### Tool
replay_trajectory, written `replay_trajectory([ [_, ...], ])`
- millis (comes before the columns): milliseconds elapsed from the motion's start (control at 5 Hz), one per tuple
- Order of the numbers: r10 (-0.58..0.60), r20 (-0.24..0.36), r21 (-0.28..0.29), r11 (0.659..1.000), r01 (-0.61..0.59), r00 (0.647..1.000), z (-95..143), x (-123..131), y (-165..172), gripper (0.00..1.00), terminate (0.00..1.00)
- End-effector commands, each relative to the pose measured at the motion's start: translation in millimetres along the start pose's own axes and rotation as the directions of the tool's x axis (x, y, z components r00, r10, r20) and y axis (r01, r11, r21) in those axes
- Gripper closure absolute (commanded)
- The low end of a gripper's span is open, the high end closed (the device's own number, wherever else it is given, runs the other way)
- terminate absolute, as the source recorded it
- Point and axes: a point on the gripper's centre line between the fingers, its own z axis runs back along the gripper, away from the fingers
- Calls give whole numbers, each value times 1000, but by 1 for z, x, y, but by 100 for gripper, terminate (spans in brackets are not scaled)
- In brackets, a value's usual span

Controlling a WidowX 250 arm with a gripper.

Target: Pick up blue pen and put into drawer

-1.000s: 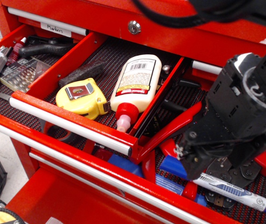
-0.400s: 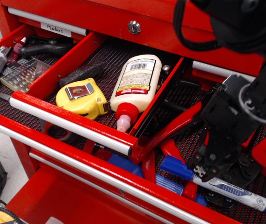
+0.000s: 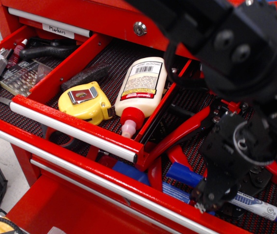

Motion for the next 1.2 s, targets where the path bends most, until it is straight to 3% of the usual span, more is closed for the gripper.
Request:
replay_trajectory([
  [0, 3, -31, 23, 1000, -2, 1000, -3, 4, -5, 100, 0],
  [400, -45, -52, 39, 998, 47, 998, 2, 7, -6, 100, 0],
  [600, -118, -46, 93, 988, 122, 992, 22, 24, -12, 100, 0],
  [800, -290, -33, 128, 948, 292, 956, 55, 55, -22, 100, 0],
  [1000, -437, 38, 123, 895, 430, 899, 77, 83, -29, 100, 0],
])
